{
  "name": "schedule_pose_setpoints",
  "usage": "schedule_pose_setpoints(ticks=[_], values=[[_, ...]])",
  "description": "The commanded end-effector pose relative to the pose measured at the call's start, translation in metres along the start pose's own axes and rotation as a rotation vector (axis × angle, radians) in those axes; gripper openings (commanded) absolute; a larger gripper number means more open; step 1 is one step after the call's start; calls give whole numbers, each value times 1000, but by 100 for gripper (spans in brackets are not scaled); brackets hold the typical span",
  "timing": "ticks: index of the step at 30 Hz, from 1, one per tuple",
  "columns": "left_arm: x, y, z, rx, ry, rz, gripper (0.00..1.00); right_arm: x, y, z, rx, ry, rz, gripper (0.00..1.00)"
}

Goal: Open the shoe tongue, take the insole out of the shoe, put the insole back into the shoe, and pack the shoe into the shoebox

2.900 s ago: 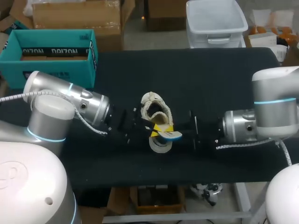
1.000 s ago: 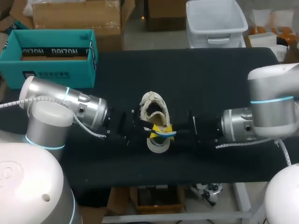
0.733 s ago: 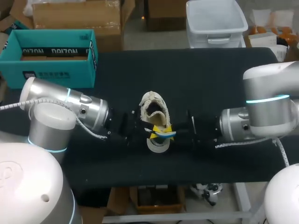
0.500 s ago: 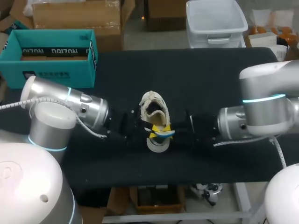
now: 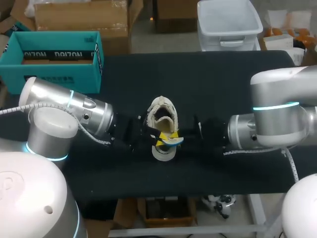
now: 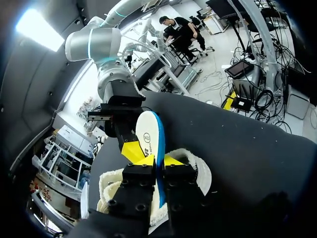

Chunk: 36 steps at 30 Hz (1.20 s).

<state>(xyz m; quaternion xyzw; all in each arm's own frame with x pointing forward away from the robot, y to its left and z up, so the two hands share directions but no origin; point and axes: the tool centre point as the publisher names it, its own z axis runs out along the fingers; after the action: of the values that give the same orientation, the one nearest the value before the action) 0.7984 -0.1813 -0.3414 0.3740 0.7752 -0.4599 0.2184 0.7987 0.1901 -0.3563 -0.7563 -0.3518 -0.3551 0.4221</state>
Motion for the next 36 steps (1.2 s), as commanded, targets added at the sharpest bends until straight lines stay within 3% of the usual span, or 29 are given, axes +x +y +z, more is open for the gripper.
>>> schedule_pose_setpoints(ticks=[1, 13, 20, 23, 29, 34, 36], values=[[8, -15, -8, 7, -6, 25, 0, 6, 3, 7, -8, -10, 1, 0], [8, -21, -12, 12, -3, 53, 0, 15, -10, 10, -78, -50, -10, 0], [12, -17, -17, 1, -3, 38, 33, 18, -16, 11, -116, -67, -11, 0], [14, -16, -20, -7, -9, 32, 36, 17, -19, 11, -130, -63, -11, 0], [19, -11, -27, -28, -25, 9, 35, 13, -22, 6, -157, -43, -9, 0], [21, -5, -28, -60, -38, -22, 23, 7, -24, 5, -165, -25, -3, 0], [20, -2, -27, -76, -46, -32, 14, 6, -25, 5, -170, -19, -2, 0]])
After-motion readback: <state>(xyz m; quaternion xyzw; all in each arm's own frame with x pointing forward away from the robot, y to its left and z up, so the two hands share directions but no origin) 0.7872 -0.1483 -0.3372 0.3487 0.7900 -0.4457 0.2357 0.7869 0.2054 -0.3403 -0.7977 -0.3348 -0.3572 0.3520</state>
